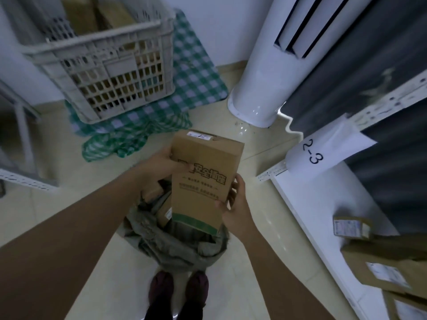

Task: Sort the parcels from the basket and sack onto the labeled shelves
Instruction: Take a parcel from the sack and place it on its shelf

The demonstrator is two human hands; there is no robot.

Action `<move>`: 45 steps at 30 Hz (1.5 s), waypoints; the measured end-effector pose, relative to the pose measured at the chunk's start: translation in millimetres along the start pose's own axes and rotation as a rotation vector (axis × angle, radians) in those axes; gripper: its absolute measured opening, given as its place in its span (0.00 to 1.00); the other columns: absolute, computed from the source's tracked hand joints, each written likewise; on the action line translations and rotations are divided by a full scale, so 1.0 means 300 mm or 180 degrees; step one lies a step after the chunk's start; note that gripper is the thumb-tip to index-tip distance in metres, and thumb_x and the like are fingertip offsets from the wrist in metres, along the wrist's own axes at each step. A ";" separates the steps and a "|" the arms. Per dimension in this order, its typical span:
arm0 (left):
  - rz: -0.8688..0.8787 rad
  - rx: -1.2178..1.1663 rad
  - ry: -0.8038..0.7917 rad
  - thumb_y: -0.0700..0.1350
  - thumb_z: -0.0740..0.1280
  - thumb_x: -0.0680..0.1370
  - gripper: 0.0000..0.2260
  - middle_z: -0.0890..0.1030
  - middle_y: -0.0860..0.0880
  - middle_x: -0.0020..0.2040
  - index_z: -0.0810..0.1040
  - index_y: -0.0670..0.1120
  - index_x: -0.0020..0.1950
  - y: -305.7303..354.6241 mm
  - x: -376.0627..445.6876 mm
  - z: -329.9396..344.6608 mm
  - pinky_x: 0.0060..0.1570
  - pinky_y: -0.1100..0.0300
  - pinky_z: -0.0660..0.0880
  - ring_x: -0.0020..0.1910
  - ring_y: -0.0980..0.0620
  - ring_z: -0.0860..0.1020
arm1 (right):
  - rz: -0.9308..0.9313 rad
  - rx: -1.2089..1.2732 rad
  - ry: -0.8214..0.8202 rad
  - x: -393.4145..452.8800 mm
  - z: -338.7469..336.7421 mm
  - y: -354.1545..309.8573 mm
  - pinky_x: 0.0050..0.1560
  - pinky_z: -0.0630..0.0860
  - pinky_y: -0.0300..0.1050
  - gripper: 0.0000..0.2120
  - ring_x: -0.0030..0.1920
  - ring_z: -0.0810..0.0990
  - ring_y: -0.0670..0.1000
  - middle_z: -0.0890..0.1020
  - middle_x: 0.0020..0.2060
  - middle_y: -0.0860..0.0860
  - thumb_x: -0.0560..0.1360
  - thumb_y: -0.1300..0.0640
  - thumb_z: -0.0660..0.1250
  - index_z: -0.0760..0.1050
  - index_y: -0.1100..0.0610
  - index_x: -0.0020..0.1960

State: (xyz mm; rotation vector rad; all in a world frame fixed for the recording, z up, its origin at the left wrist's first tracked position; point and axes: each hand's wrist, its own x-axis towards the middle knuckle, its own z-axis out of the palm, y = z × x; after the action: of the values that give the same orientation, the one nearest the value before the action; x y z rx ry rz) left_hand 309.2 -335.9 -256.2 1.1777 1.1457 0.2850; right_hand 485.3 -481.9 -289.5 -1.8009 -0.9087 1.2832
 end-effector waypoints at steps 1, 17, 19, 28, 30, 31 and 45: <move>0.0044 -0.0015 -0.0040 0.38 0.75 0.70 0.34 0.78 0.51 0.62 0.64 0.52 0.72 0.037 -0.033 -0.013 0.60 0.49 0.76 0.58 0.52 0.78 | -0.0037 -0.0022 -0.0034 -0.026 -0.011 -0.042 0.55 0.76 0.31 0.35 0.60 0.73 0.44 0.72 0.61 0.48 0.75 0.76 0.62 0.55 0.48 0.71; 0.1322 0.1003 -0.0110 0.58 0.75 0.60 0.39 0.72 0.52 0.65 0.63 0.52 0.66 0.414 -0.613 -0.028 0.63 0.42 0.70 0.66 0.50 0.71 | -0.1053 -0.0530 0.0395 -0.458 -0.156 -0.612 0.65 0.73 0.52 0.42 0.67 0.71 0.50 0.68 0.68 0.49 0.64 0.56 0.76 0.59 0.33 0.68; 0.1438 0.1024 -0.0044 0.57 0.75 0.61 0.38 0.73 0.51 0.64 0.64 0.49 0.66 0.435 -0.658 -0.023 0.62 0.41 0.71 0.65 0.49 0.72 | -0.1161 -0.0540 0.0393 -0.493 -0.158 -0.653 0.60 0.76 0.47 0.34 0.61 0.75 0.46 0.75 0.61 0.50 0.65 0.61 0.76 0.65 0.41 0.64; 0.1638 0.1109 0.0193 0.41 0.78 0.68 0.33 0.71 0.54 0.64 0.64 0.50 0.67 0.511 -0.735 -0.016 0.67 0.47 0.68 0.66 0.54 0.69 | -0.1289 -0.0333 0.0376 -0.567 -0.196 -0.750 0.55 0.78 0.46 0.30 0.52 0.79 0.46 0.80 0.52 0.48 0.65 0.73 0.75 0.68 0.46 0.55; 0.1767 0.1283 0.0188 0.41 0.77 0.69 0.38 0.67 0.52 0.69 0.60 0.48 0.73 0.551 -0.754 -0.011 0.69 0.52 0.66 0.69 0.55 0.65 | -0.1324 -0.0336 0.0394 -0.575 -0.212 -0.767 0.53 0.77 0.41 0.31 0.51 0.78 0.45 0.79 0.52 0.49 0.65 0.74 0.74 0.68 0.47 0.55; 0.1895 0.1460 0.0187 0.42 0.78 0.69 0.41 0.65 0.51 0.71 0.58 0.48 0.75 0.573 -0.758 -0.008 0.69 0.52 0.65 0.70 0.54 0.63 | -0.1357 -0.0370 0.0410 -0.579 -0.220 -0.779 0.52 0.77 0.40 0.31 0.51 0.78 0.45 0.79 0.52 0.48 0.65 0.74 0.74 0.67 0.46 0.55; 0.2075 0.3802 0.0674 0.53 0.74 0.70 0.29 0.71 0.51 0.62 0.66 0.51 0.67 0.788 -0.719 0.067 0.57 0.49 0.72 0.60 0.49 0.69 | -0.1629 -0.1818 0.0603 -0.585 -0.305 -0.955 0.54 0.68 0.36 0.28 0.59 0.70 0.49 0.70 0.59 0.50 0.68 0.62 0.74 0.68 0.50 0.65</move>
State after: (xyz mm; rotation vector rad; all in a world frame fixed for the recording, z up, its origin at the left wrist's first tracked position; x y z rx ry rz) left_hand 314.0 -399.4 58.1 2.6388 1.0698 0.2036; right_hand 491.8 -510.1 57.6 -1.8754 -1.6087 0.5480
